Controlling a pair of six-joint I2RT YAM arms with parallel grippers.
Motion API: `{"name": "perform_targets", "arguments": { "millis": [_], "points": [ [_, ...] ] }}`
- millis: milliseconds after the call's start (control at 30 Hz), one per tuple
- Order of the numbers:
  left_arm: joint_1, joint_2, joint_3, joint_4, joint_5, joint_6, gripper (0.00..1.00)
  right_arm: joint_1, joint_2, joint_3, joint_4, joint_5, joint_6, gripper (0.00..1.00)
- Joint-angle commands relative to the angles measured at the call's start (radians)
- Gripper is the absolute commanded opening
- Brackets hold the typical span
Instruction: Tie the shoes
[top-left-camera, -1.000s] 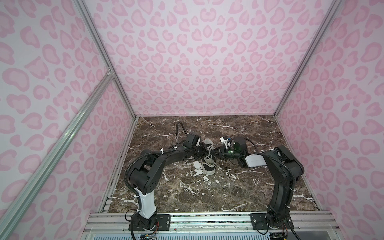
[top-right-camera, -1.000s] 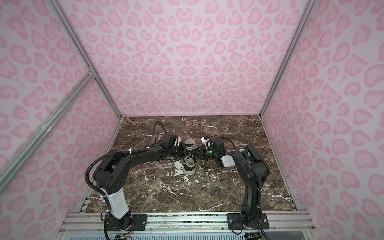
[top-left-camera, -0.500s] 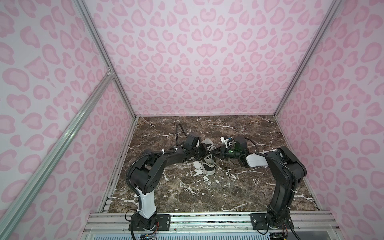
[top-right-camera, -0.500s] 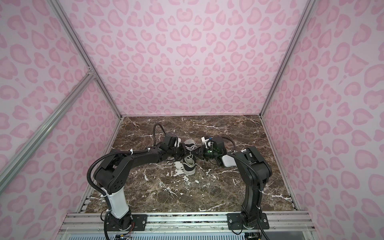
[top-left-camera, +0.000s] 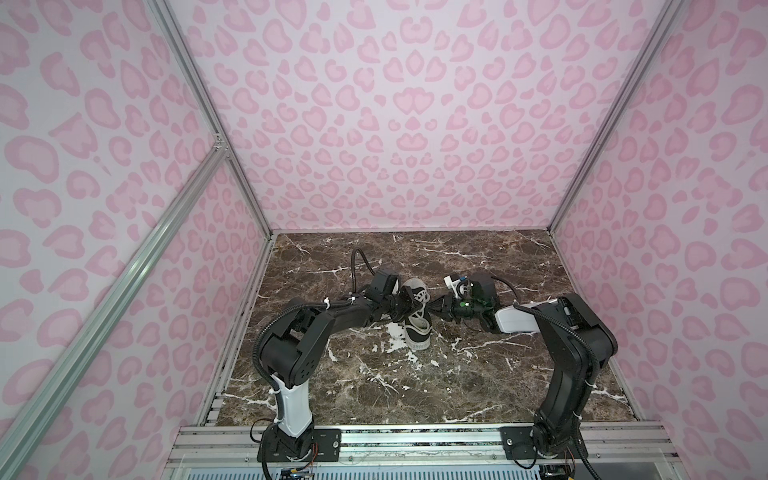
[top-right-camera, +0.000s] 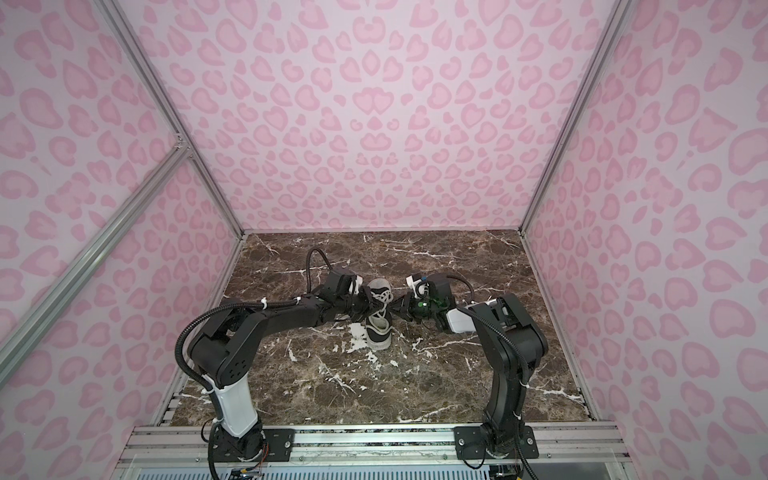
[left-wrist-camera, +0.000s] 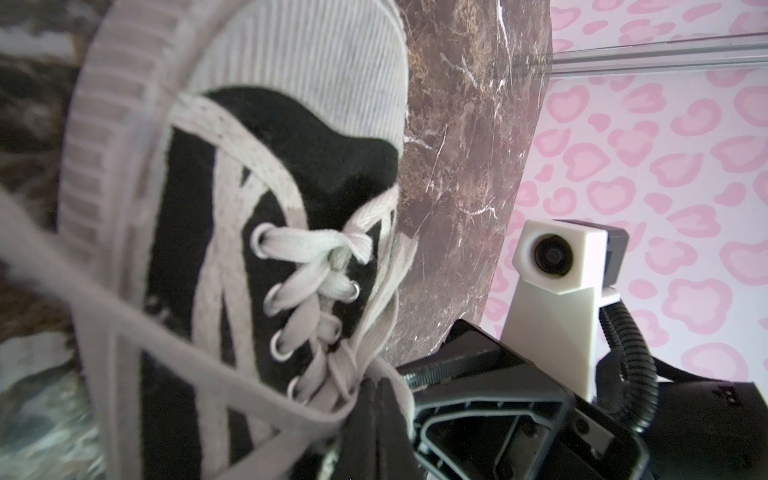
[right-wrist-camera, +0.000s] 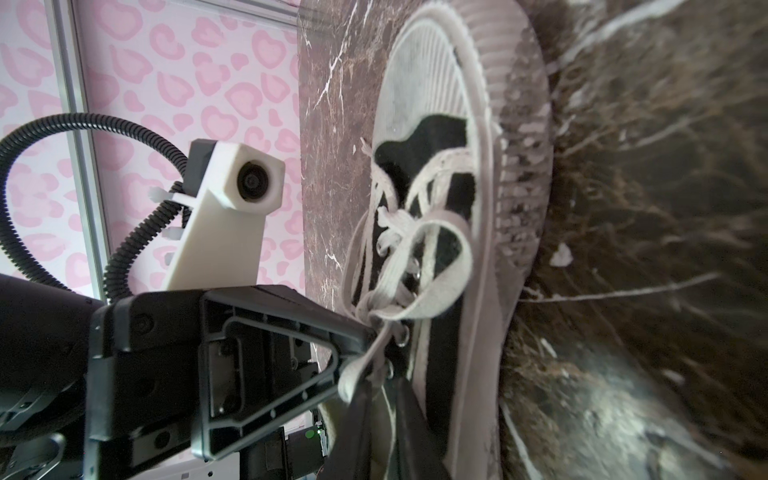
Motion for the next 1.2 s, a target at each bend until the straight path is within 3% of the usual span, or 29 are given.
{"name": "perform_targets", "arguments": {
  "millis": [0, 200, 400, 1167],
  "points": [
    [-0.001, -0.001, -0.006, 0.031, 0.005, -0.006, 0.03, 0.005, 0.021, -0.01, 0.067, -0.015, 0.034, 0.16],
    [0.0, -0.005, -0.017, 0.05, 0.011, -0.022, 0.03, 0.013, 0.054, -0.019, 0.193, -0.028, 0.123, 0.17],
    [0.011, 0.003, -0.071, 0.208, 0.06, -0.123, 0.03, 0.014, 0.075, -0.039, 0.318, -0.032, 0.202, 0.17],
    [0.016, 0.029, -0.141, 0.417, 0.077, -0.27, 0.03, 0.004, 0.057, -0.085, 0.378, -0.015, 0.249, 0.19]
  ]
}}
